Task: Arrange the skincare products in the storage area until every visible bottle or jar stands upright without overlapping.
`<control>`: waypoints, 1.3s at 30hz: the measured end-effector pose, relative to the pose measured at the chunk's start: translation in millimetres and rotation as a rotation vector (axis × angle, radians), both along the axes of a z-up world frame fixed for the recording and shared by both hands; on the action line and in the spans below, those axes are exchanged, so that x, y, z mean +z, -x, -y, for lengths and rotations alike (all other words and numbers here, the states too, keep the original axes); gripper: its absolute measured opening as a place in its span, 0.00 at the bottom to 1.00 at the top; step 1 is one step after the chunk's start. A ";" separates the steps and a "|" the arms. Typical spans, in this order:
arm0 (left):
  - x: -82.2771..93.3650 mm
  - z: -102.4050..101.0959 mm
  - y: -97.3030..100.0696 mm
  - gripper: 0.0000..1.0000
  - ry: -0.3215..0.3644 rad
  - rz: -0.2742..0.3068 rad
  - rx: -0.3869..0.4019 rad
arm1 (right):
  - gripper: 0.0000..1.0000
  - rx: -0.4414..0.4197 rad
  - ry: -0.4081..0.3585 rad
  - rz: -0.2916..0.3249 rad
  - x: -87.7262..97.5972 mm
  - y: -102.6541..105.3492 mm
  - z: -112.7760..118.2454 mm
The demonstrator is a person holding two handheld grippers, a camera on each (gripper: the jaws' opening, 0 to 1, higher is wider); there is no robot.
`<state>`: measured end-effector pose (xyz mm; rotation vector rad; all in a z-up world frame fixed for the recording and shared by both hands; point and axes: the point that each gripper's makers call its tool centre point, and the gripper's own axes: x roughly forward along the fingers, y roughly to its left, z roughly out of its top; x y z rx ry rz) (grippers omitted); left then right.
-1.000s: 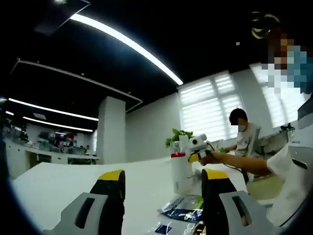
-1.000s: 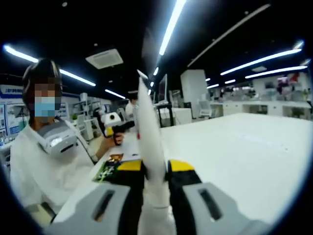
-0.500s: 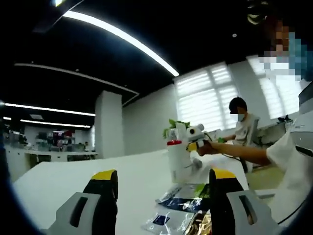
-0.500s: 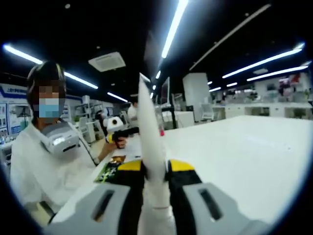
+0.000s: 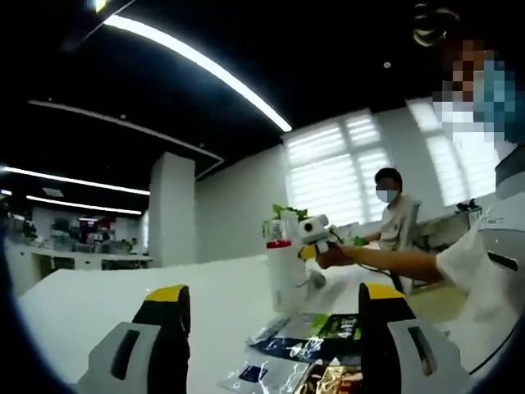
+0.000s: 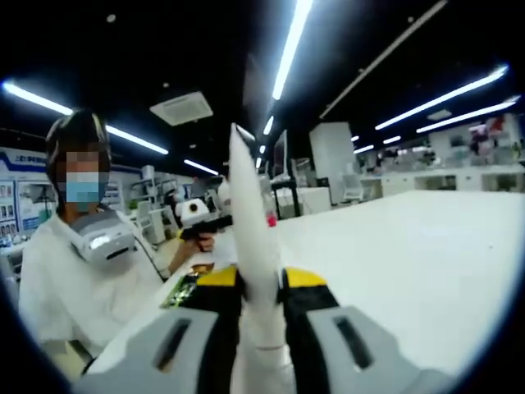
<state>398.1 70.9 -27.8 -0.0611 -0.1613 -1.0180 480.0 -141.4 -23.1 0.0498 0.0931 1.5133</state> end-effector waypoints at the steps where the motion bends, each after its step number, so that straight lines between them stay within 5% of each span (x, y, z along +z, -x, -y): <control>1: 0.3 0.2 0.3 0.89 0.004 -0.004 -0.003 | 0.19 0.002 0.000 -0.001 -0.2 0.0 0.0; 32: -3.6 3.6 1.8 0.91 0.000 -0.020 -0.016 | 0.20 0.023 -0.005 -0.001 -5.8 -0.4 -7.3; 36: -4.4 3.8 1.8 0.91 -0.004 -0.021 -0.017 | 0.28 0.017 0.026 -0.008 -10.6 -0.3 -8.5; 39: -3.9 3.0 1.7 0.91 0.001 -0.023 -0.018 | 0.29 0.001 -0.007 0.021 1.9 -1.9 -2.1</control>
